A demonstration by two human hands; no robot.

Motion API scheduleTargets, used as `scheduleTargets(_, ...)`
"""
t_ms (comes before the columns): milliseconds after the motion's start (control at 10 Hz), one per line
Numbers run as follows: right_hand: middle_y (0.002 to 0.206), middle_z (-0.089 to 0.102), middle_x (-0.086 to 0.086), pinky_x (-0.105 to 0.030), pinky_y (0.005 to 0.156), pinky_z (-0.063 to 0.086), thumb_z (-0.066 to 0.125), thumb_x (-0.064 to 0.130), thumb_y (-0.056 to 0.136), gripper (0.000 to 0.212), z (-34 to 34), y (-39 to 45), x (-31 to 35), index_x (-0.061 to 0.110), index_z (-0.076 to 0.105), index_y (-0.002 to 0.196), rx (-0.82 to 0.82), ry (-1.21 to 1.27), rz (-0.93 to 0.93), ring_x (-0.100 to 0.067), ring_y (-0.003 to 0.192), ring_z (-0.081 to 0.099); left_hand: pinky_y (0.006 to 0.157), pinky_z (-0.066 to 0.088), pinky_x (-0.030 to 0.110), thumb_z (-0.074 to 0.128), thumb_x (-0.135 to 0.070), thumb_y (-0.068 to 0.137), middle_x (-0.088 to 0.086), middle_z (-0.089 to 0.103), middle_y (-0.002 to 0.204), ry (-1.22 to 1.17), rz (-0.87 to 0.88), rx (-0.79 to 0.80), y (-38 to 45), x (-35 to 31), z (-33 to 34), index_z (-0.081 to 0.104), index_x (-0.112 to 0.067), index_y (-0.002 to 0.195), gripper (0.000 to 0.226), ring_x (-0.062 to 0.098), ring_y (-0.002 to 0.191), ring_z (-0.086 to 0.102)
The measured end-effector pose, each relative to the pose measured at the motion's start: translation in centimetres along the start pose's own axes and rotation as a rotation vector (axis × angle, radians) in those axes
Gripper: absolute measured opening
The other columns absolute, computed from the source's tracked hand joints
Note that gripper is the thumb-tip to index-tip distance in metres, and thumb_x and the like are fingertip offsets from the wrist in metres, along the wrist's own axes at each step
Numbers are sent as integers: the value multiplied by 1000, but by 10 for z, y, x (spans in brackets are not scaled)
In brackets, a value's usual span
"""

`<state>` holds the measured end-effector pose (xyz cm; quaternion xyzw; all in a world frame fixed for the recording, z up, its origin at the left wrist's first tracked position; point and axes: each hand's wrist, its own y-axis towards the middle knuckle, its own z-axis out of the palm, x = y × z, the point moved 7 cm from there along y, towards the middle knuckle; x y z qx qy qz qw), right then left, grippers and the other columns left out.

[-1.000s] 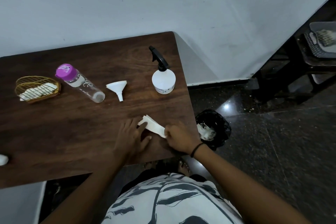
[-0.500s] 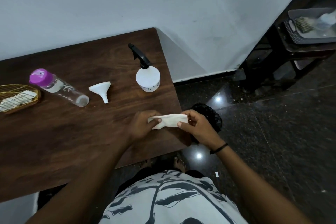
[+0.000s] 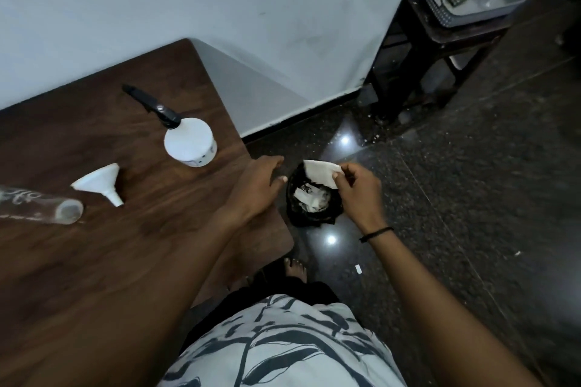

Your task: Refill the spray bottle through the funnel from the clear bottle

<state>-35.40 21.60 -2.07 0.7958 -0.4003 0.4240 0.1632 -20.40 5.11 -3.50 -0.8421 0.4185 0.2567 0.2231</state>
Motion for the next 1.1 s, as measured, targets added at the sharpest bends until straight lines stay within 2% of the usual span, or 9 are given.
scheduleTargets(100, 71, 61, 0, -6, 57, 36, 62, 8, 93, 12, 5, 15, -19, 7, 65, 81, 8, -83, 9, -8, 62, 49, 96, 47, 42, 58, -32, 93, 8, 61, 126, 90, 14, 86, 11, -10, 17, 52, -12, 136, 47, 27, 114, 56)
scheduleTargets(200, 72, 58, 2, -17, 57, 30, 61, 8, 93, 10, 19, 32, -46, 6, 67, 85, 44, -125, 70, -12, 67, 52, 89, 48, 43, 57, -31, 94, 10, 64, 114, 147, 2, 132, 19, -15, 28, 58, -10, 123, 36, 29, 104, 57)
scheduleTargets(300, 79, 65, -6, -25, 62, 30, 60, 8, 92, 10, 36, 47, -79, 3, 67, 88, 84, -168, 173, -20, 76, 58, 84, 50, 44, 56, -32, 92, 9, 64, 108, 190, -21, 172, 27, -14, 38, 60, -11, 116, 32, 30, 100, 58)
scheduleTargets(400, 83, 66, -13, -28, 64, 32, 58, 8, 92, 11, 50, 59, -104, 1, 65, 88, 121, -191, 246, -25, 79, 58, 86, 49, 44, 56, -30, 93, 11, 63, 114, 205, -35, 189, 32, -13, 48, 58, -11, 124, 37, 31, 105, 56)
scheduleTargets(500, 81, 63, -9, -27, 66, 34, 58, 9, 94, 11, 61, 70, -120, 2, 65, 87, 131, -174, 321, -23, 78, 57, 88, 46, 42, 57, -30, 93, 12, 61, 118, 229, -26, 201, 38, -12, 58, 54, -9, 132, 44, 32, 107, 53)
scheduleTargets(600, 81, 62, -9, -27, 67, 36, 59, 9, 94, 12, 69, 79, -128, 2, 65, 86, 145, -172, 350, -24, 79, 57, 87, 48, 45, 56, -32, 93, 11, 61, 118, 257, -39, 219, 43, -12, 61, 54, -10, 131, 44, 33, 108, 53)
scheduleTargets(800, 90, 69, -20, -40, 75, 49, 60, 7, 92, 14, 81, 96, -145, -5, 67, 92, 131, -157, 419, -34, 87, 64, 87, 48, 46, 53, -35, 94, 9, 61, 121, 308, -40, 263, 53, -12, 62, 52, -14, 132, 44, 32, 109, 53)
scheduleTargets(900, 95, 70, -20, -39, 79, 49, 61, 9, 93, 16, 89, 96, -152, -5, 68, 97, 152, -171, 453, -35, 91, 63, 90, 47, 45, 52, -36, 95, 8, 59, 125, 314, -57, 283, 54, -8, 63, 50, -15, 135, 45, 32, 113, 52)
scheduleTargets(1100, 110, 68, -22, -32, 75, 45, 58, 12, 88, 27, 111, 90, -206, 1, 67, 111, 228, -194, 626, -39, 100, 64, 89, 45, 42, 50, -37, 96, 7, 58, 128, 414, -52, 288, 58, 1, 66, 47, -17, 138, 47, 32, 115, 51)
